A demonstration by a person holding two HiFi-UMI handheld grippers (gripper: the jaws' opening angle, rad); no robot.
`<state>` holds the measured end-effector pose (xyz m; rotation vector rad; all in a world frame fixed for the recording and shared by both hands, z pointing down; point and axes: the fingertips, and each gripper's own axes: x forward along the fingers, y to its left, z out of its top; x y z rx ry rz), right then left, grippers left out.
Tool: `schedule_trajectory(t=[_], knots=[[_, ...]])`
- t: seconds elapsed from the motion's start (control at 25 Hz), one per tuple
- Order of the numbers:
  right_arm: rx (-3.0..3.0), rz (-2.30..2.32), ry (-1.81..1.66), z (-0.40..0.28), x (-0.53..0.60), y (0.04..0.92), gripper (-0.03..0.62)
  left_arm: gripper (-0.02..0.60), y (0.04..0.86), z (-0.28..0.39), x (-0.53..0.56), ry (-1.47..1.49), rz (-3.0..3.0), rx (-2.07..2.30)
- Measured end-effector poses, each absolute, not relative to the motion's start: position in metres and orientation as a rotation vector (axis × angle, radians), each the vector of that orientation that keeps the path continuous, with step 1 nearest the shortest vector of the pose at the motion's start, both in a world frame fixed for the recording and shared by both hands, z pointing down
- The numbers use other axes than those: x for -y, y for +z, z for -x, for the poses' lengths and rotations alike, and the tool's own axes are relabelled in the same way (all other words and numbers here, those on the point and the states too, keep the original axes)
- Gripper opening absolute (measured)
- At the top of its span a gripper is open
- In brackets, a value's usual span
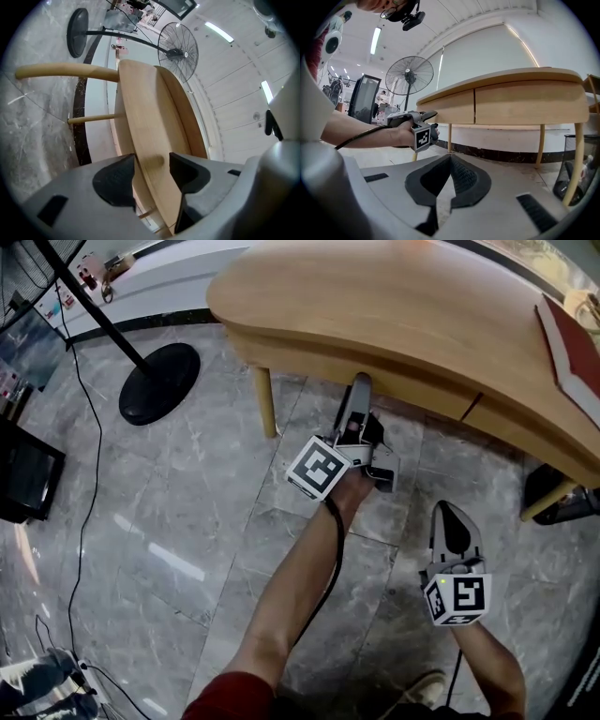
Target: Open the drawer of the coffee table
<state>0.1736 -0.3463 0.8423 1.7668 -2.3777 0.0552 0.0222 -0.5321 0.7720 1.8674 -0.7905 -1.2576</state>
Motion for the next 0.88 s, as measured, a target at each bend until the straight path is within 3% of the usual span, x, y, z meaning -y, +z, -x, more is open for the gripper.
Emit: schedule_trajectory(t=[0.88], knots=[[2.369, -1.752, 0.013, -0.159, 0.335, 0.834, -0.005, 0.207, 0.772, -0.013, 0.511, -1.249, -1.814, 0.71]])
